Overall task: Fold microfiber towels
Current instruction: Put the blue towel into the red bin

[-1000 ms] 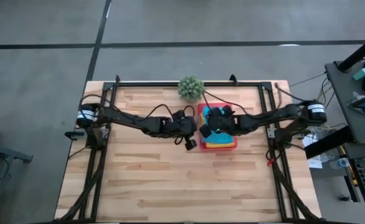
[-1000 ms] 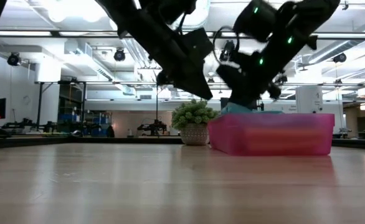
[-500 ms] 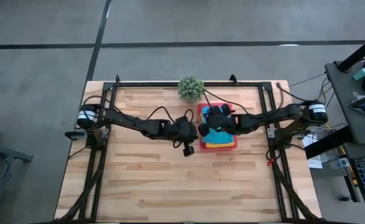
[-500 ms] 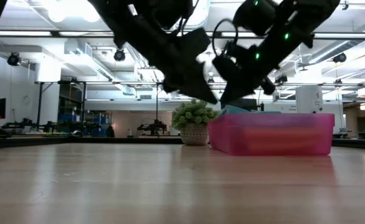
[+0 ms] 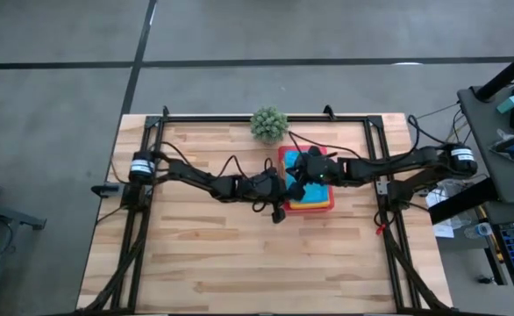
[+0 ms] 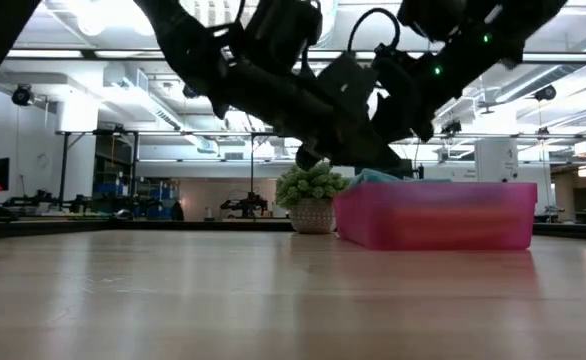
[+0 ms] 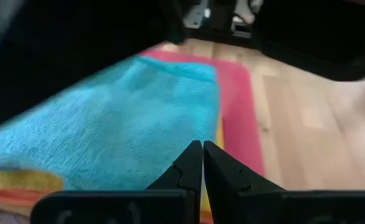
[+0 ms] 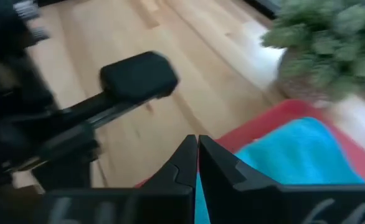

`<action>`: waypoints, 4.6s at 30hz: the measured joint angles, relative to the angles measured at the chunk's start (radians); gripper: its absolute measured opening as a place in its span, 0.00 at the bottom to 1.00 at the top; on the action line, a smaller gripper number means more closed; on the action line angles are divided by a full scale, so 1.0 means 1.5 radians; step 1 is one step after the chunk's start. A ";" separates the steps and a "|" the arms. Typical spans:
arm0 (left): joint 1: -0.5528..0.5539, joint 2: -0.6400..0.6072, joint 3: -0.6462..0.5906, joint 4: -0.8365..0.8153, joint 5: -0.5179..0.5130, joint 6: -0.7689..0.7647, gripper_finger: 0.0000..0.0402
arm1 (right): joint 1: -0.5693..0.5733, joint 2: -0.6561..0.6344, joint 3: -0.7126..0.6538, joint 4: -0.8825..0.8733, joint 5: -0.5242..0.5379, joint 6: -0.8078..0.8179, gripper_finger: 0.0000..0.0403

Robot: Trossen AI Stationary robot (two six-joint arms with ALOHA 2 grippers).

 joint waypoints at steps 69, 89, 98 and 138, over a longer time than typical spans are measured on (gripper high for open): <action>-0.058 -0.132 -0.006 -0.154 -0.024 0.143 0.00 | 0.132 -0.035 0.046 -0.522 -0.039 0.596 0.40; -0.058 -0.132 -0.006 -0.154 -0.026 0.142 0.00 | 0.119 0.012 0.051 -0.461 0.002 0.546 0.33; -0.058 -0.132 -0.013 -0.154 -0.026 0.140 0.00 | 0.119 0.004 0.053 -0.461 0.007 0.540 0.04; -0.054 -0.034 -0.033 0.076 -0.026 0.139 0.00 | 0.119 -0.042 0.061 -0.553 0.007 0.538 0.20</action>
